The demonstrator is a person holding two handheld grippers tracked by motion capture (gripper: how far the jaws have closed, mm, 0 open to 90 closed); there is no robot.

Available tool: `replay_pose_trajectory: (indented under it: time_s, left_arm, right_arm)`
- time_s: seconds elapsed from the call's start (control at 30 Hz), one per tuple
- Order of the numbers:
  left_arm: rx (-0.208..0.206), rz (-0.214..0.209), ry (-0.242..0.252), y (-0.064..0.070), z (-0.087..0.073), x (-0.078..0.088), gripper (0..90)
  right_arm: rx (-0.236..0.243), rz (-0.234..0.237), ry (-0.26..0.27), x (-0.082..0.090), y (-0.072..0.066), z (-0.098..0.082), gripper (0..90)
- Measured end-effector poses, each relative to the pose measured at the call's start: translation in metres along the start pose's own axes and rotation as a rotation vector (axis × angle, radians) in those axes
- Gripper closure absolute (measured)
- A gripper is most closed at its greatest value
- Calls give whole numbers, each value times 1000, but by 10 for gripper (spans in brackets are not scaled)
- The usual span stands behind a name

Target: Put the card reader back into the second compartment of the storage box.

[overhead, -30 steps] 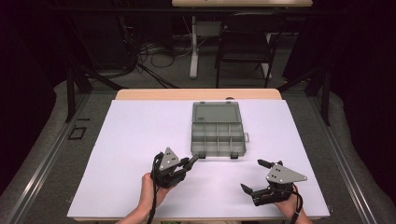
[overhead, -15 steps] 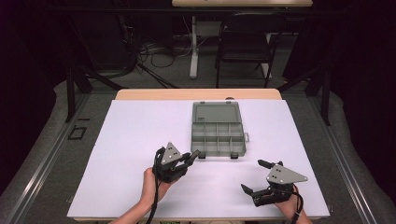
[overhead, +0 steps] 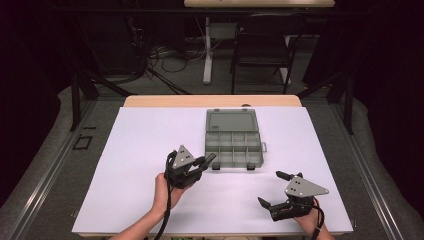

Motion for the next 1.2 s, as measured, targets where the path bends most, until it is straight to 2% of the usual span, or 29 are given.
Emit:
replay_pose_trajectory:
  time_s: [1.2]
  left_arm:
    - [18, 23, 28, -16, 21, -19, 732]
  right_arm:
    - [0, -1, 5, 1, 0, 0, 0]
Point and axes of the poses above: each handheld gripper's, and its own axes: x roughly backward along the jaws, z roughly out of its top, y roughly to its right, the point moved 4 cm from there along -x, roughly forward along the jaws, and after that the axes turned 1 degree about x, right-handed, at the moved point
